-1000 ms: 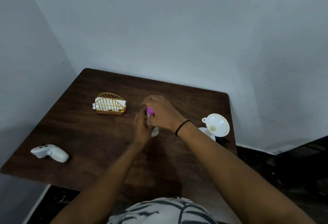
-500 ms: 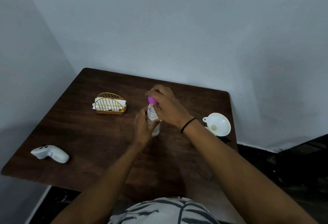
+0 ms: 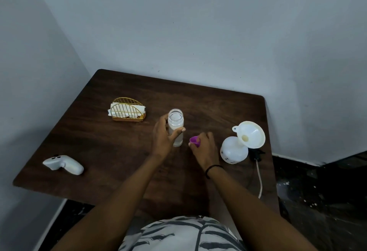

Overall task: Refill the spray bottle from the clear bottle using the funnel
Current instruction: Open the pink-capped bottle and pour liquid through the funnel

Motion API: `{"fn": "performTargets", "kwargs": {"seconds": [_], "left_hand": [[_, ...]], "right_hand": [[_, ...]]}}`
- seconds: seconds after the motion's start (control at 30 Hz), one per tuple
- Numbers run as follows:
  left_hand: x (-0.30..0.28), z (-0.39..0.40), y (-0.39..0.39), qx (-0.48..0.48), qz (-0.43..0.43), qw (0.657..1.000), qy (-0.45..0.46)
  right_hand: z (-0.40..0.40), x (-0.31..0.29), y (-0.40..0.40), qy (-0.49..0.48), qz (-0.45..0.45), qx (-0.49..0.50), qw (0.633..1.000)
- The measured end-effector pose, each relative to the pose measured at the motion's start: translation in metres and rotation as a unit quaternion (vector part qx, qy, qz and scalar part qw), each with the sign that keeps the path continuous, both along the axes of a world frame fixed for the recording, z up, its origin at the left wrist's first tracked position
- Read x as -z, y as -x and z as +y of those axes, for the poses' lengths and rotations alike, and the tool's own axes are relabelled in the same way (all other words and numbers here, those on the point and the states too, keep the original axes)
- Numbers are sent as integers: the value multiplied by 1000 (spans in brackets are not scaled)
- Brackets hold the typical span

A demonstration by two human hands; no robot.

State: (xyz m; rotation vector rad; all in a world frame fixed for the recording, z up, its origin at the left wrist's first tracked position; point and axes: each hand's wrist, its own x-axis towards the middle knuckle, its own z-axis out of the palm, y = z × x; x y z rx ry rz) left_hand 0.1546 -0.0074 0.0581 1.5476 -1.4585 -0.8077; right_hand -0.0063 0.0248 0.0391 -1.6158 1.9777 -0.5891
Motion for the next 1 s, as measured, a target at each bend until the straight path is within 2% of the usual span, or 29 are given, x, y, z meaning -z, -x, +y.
{"fn": "performTargets", "kwargs": {"seconds": [0.33,0.43,0.63,0.77,1.0], "left_hand": [[0,-2,0,-6,-10,1000,-10],[-1,-2,-1,-4,-21,1000,-7],[-5,0,-1,-5,-25,999,21],[-13,3,2,2,-37,997,61],[-30,24,16,33,-14,988,151]], "right_hand": [[-17,25,11,-73,53,-56,994],[-18,19,9,-29,60,-65,996],[-18,-17,-9,54,-69,-166,982],[-15,-32,-17,80,-128,-142,978],[11,-59,-13,144,-170,-96,970]]}}
